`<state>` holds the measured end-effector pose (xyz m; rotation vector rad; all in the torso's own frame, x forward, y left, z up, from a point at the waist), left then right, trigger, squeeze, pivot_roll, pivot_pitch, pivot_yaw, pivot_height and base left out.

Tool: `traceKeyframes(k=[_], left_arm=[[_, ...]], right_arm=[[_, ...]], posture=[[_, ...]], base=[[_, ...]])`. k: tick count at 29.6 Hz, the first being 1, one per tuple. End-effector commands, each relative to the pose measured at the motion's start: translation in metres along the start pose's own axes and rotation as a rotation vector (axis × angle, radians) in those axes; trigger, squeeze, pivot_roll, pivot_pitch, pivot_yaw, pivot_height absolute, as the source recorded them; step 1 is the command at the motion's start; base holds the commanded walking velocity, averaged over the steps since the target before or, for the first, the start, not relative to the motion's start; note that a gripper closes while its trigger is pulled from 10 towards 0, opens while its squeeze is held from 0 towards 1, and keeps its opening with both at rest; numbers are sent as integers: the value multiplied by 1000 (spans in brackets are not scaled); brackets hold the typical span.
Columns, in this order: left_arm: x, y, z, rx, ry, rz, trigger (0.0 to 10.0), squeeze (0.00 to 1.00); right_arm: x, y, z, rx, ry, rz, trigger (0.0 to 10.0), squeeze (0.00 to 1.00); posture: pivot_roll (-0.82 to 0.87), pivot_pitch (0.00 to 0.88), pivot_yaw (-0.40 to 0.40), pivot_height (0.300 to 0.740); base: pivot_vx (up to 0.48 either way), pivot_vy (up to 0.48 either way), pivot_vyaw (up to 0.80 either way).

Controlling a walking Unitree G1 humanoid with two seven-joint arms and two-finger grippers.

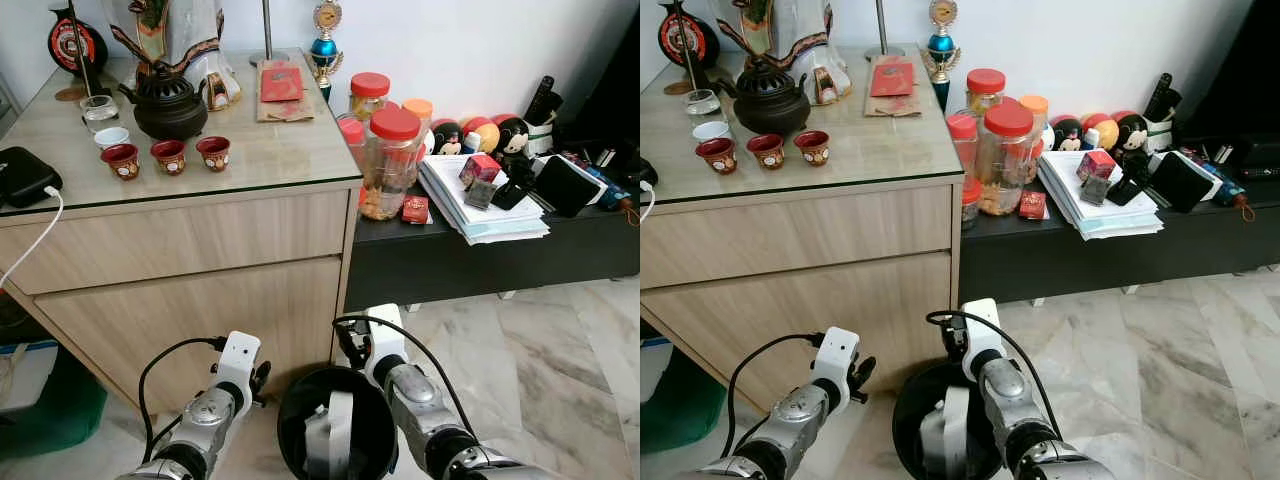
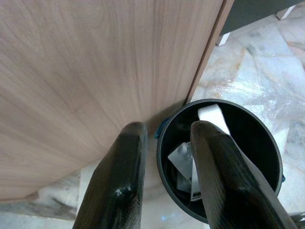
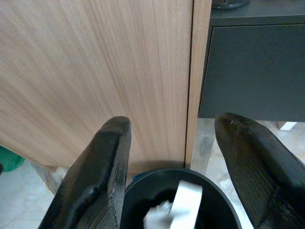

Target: Picking trash to rubbish bin

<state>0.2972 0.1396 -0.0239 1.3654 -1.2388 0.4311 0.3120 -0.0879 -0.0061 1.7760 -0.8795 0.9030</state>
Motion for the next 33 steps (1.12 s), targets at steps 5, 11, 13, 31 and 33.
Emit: traceKeyframes(k=[5, 11, 13, 31, 33], left_arm=[[-7, 2, -1, -7, -20, -25, 10000, 0], [-22, 8, -13, 81, -51, -106, 10000, 0], [-30, 12, -19, 124, -34, -141, 10000, 0], [-139, 82, -18, 276, 105, -540, 10000, 0], [-135, 78, -17, 272, 113, -519, 10000, 0]], right_arm=[[-23, 12, 19, -66, -4, -71, 10000, 0], [-52, 30, 42, -165, -36, -166, 10000, 0], [-62, 36, 48, -193, -48, -194, 10000, 0], [-126, 89, 75, -378, -164, -357, 10000, 0], [-125, 87, 75, -378, -163, -356, 10000, 0]], posture=[[7, 49, -39, 740], [5, 50, -33, 740], [6, 51, -32, 740], [-6, 53, -15, 740], [-6, 51, -16, 740]], base=[[0, 0, 0], [0, 0, 0], [0, 0, 0], [0, 0, 0], [0, 0, 0]])
Point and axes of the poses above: a point about 5 cm out from each wrist's last joint towards the gripper, its own y axis pointing back from the gripper into the wrist, its own x axis along the axis of the wrist's last joint, z = x × y, the point moved 2 cm from there along -y, pointing out of the wrist towards the gripper, and after that the axes turned 14 degrees about -y, right-handed, at the moved point
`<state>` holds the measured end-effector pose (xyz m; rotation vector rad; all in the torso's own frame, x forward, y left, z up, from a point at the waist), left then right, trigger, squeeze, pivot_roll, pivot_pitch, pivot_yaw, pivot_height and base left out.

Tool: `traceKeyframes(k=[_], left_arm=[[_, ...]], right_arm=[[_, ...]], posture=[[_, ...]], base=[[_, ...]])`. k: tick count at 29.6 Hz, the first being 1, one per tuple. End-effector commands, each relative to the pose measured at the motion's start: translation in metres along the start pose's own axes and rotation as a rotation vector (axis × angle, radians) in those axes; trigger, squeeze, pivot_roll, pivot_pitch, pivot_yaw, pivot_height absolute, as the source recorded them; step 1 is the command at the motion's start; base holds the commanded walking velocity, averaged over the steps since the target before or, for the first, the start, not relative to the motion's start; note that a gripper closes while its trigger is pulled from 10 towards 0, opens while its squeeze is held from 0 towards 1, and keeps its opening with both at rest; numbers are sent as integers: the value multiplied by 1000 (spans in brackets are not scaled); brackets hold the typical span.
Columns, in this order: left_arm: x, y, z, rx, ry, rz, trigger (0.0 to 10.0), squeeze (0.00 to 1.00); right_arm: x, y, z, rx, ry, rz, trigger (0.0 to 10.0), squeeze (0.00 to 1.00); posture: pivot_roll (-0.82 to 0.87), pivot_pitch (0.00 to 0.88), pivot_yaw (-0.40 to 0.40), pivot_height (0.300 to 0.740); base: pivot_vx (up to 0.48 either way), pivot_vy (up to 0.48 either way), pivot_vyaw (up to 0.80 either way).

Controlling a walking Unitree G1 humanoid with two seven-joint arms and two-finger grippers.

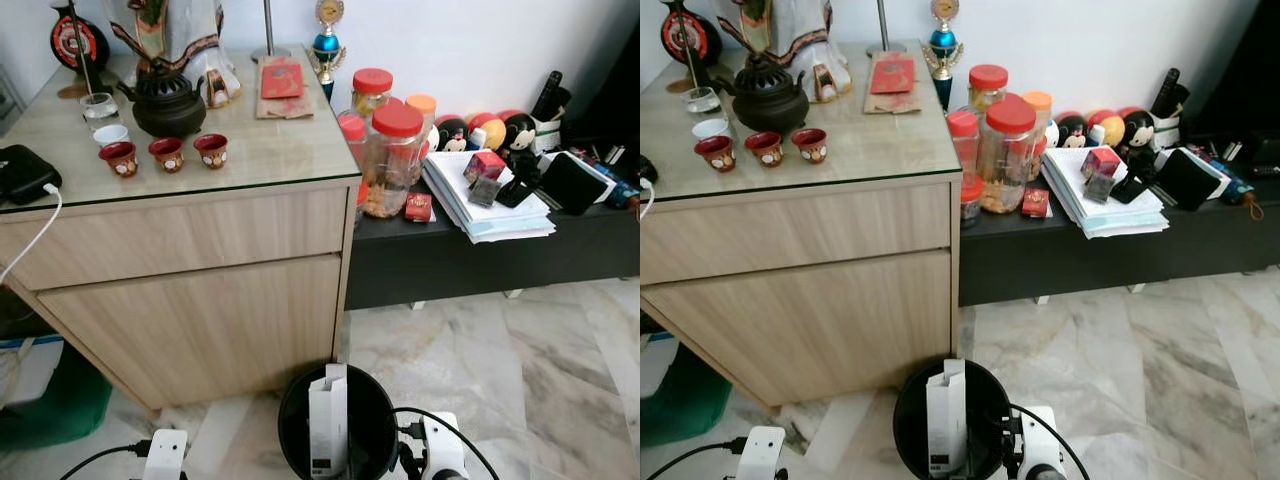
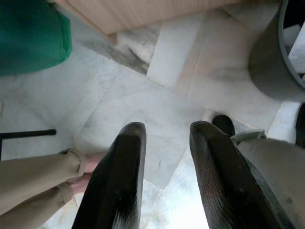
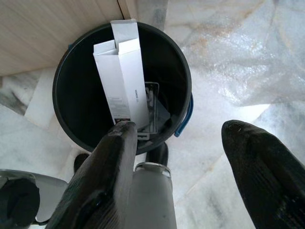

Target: Picking trash to rubbish bin

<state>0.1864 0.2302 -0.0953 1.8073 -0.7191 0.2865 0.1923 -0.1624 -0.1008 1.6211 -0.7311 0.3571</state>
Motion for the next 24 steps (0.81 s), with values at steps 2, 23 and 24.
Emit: traceKeyframes(k=[2, 23, 24], left_arm=[[8, -1, 1, -3, 23, 19, 10000, 0], [14, -2, 3, -21, 13, 42, 10000, 0], [14, -2, 3, -21, 14, 40, 10000, 0]], right_arm=[[4, -1, -1, -6, -21, 9, 10000, 0], [12, -3, -4, 7, -14, 28, 10000, 0], [12, -3, -4, 7, -14, 27, 10000, 0]], posture=[[-6, 51, -16, 740], [-9, 27, -13, 740], [-9, 27, -13, 740]], base=[[0, 0, 0], [0, 0, 0], [0, 0, 0]])
Point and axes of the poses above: a point about 5 cm out from each wrist's last joint towards the gripper, its own y axis pointing back from the gripper into the wrist, its own x axis along the axis of the wrist's last joint, z = x × y, the point moved 2 cm from there along -y, pointing out of the wrist towards the gripper, and after that the axes turned 14 degrees about -y, right-handed, at the moved point
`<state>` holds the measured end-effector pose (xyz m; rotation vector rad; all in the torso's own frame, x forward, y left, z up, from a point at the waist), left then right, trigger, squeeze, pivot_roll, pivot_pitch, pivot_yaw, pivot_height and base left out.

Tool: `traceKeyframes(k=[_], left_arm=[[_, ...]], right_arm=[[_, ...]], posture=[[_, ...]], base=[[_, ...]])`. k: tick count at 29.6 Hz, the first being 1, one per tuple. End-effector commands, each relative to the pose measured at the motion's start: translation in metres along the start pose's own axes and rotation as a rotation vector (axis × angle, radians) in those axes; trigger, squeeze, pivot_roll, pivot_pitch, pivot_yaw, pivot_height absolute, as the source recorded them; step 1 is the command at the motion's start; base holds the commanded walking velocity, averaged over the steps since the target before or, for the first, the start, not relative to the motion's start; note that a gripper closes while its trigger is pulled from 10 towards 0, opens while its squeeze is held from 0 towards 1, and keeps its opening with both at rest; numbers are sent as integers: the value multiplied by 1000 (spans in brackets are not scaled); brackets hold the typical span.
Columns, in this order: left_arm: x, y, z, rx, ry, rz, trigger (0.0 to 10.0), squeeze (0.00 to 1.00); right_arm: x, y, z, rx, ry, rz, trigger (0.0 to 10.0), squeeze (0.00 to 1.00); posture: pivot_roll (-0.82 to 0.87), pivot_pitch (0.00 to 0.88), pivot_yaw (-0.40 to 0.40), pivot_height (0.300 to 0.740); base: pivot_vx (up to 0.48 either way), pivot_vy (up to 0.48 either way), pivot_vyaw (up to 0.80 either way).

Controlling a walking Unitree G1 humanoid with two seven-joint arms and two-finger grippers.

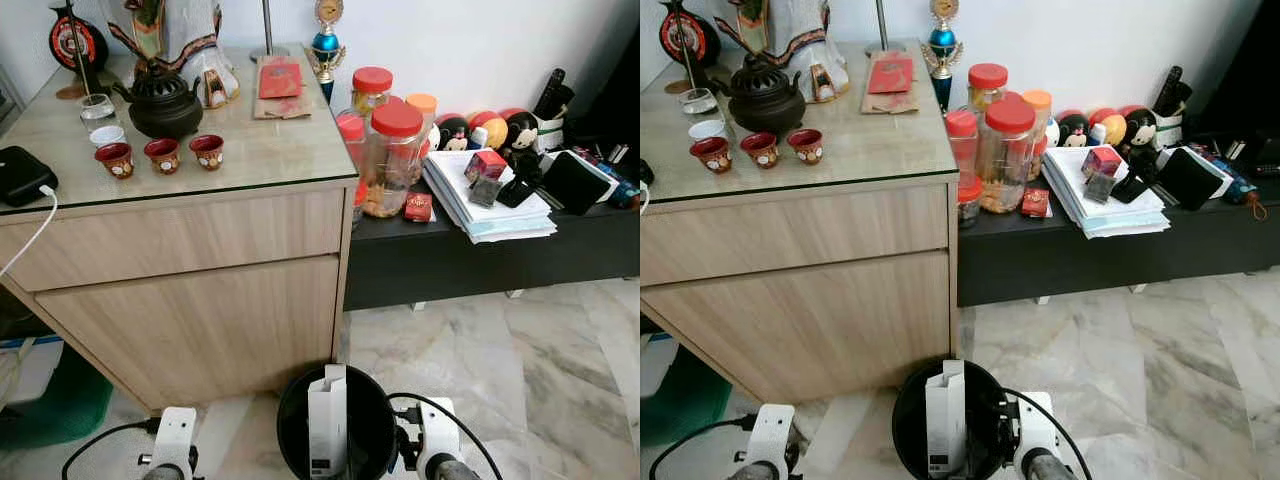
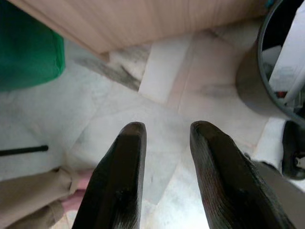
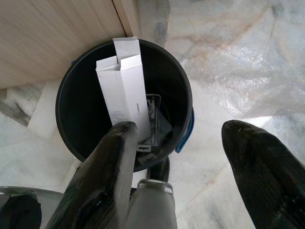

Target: Picking trash to rubbish bin

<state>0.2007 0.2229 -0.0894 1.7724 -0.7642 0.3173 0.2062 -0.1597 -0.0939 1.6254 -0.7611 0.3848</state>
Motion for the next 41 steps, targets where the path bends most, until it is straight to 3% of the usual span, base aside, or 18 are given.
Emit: traceKeyframes(k=[1, 11, 41], left_arm=[[-4, 1, 1, -4, 9, -14, 10000, 0], [0, 0, 0, -8, 13, -5, 10000, 0], [0, 0, 3, -12, 18, -1, 10000, 0]], right_arm=[[-3, 1, 3, -9, -10, -7, 10000, 0], [0, 0, 1, -5, -9, -1, 10000, 0], [-2, 0, 0, 4, 0, -6, 10000, 0]], posture=[[-11, 26, -14, 740], [-12, 15, -12, 740], [-12, 22, -16, 740]], base=[[0, 0, 0], [0, 0, 0], [-267, 0, 0]])
Point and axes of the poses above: a point about 5 cm out from each wrist's last joint towards the gripper, its own y axis pointing back from the gripper into the wrist, its own x axis along the axis of the wrist's last joint, z = x × y, the point moved 2 cm from there along -y, pointing out of the wrist towards the gripper, and after that the axes turned 14 degrees about -y, right-handed, at the moved point
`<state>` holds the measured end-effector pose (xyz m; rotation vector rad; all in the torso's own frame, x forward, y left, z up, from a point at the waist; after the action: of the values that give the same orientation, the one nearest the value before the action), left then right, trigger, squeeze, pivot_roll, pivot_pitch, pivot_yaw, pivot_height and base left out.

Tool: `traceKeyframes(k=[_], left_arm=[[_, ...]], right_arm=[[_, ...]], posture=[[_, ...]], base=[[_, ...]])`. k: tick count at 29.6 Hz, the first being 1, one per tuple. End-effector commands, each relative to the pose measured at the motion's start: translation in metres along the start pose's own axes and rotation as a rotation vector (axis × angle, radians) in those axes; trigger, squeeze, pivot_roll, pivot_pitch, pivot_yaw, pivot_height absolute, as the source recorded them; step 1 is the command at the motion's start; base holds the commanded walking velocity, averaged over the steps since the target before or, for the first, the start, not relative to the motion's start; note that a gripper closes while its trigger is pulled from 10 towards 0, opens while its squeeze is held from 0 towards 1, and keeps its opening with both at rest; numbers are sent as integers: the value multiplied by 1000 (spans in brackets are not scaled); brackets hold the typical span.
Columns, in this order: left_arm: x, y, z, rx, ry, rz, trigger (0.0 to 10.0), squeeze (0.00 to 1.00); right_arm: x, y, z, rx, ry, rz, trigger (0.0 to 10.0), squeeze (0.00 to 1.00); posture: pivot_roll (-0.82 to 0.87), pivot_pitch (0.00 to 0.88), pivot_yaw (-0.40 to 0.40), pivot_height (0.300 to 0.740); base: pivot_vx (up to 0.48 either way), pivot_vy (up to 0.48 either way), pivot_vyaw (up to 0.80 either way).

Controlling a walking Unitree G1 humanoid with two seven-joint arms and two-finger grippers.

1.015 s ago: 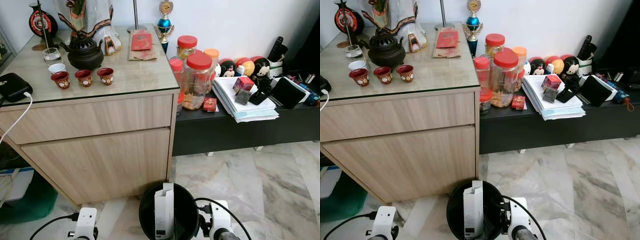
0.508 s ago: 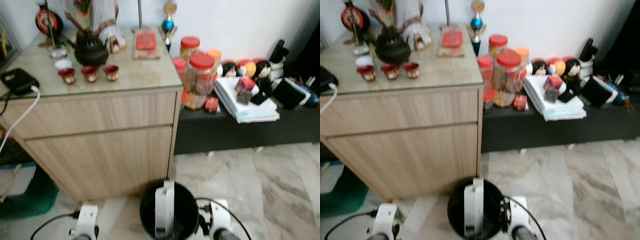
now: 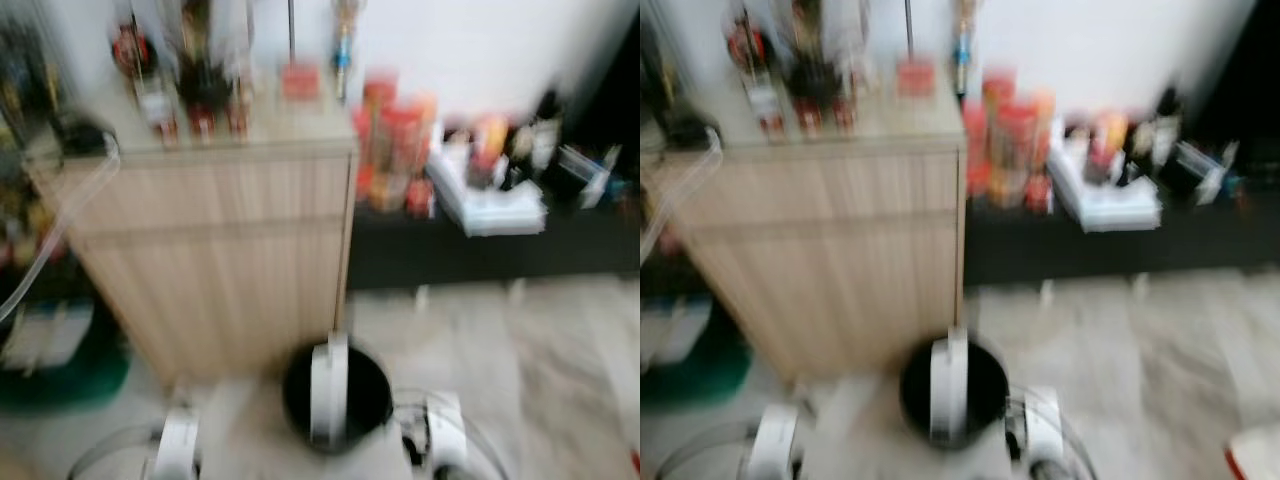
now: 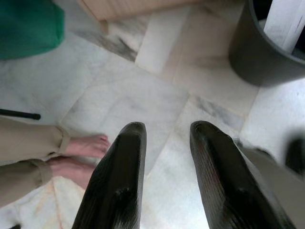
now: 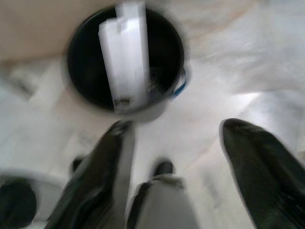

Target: Picking trash to rubbish bin

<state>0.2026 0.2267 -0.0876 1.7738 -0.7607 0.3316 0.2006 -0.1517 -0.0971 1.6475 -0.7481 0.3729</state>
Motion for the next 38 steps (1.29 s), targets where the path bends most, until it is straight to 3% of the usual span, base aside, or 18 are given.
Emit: traceKeyframes(k=[1, 10, 32, 38], left_arm=[[-2, 1, 7, -18, 8, -6, 10000, 0], [-2, 1, 7, -17, 9, -7, 10000, 0], [-3, 1, 7, -15, 11, -15, 10000, 0], [-4, 1, 7, -16, 10, -19, 10000, 0]], right_arm=[[6, 0, 6, -11, 6, 13, 10000, 0], [5, 0, 5, -8, 10, 11, 10000, 0], [3, 0, 5, -15, -6, 5, 10000, 0], [3, 0, 5, -17, -6, 0, 10000, 0]], posture=[[-12, 22, -16, 740], [-11, 28, -18, 740], [-12, 36, -19, 740], [-12, 42, -17, 740]], base=[[-277, 0, 0], [-279, 0, 0], [0, 0, 0], [0, 0, -800]])
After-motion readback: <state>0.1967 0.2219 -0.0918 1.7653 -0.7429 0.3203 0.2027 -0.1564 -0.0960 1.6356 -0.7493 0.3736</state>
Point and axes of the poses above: a point about 5 cm out from each wrist's last joint towards the gripper, its own y axis pointing back from the gripper into the wrist, its own x axis along the axis of the wrist's last joint, z = x × y, the point moved 2 cm from there along -y, pointing out of the wrist towards the gripper, and after that the axes turned 14 degrees about -y, right-handed, at the moved point
